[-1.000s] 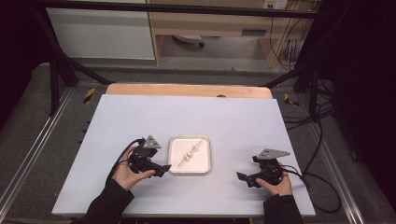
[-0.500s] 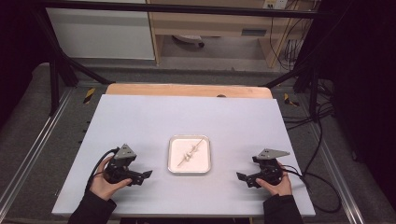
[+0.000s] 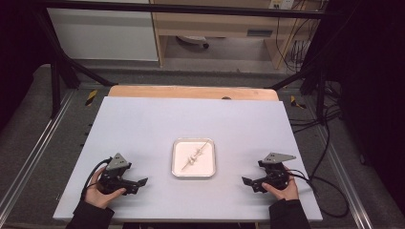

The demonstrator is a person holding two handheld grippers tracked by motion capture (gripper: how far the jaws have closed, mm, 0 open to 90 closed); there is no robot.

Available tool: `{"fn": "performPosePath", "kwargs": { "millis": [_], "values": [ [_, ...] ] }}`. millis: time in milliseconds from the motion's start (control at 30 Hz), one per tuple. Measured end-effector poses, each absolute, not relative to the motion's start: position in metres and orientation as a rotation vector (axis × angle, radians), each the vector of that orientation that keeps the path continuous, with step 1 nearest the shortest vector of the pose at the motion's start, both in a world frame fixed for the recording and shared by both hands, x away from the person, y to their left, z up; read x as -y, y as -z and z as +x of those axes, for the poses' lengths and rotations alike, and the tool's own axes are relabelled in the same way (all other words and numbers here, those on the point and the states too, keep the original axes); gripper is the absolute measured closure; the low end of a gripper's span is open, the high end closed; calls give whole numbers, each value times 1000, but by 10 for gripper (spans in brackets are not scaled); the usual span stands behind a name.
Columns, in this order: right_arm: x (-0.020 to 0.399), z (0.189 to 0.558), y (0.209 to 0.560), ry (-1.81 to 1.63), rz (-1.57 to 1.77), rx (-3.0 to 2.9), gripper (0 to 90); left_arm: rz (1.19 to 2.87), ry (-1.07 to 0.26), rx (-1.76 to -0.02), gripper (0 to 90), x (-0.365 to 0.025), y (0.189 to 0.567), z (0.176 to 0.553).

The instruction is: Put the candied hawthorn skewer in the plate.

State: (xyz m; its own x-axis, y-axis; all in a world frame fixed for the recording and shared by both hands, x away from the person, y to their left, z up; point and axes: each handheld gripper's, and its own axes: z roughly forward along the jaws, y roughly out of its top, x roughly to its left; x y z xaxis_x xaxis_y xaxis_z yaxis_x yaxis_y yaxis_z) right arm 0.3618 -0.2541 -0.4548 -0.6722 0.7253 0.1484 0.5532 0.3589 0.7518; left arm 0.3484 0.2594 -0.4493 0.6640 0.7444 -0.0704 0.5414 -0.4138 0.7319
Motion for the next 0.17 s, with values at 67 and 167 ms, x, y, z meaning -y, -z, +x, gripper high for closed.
{"fn": "performPosePath", "kwargs": {
  "millis": [67,167],
  "values": [
    [254,362,455,-1203,1156,-2411,7,2122,-339,-990,90,-259,450,349],
    [254,362,455,-1201,1155,-2413,7,2122,-336,-988,91,-259,450,349]
  ]
}}
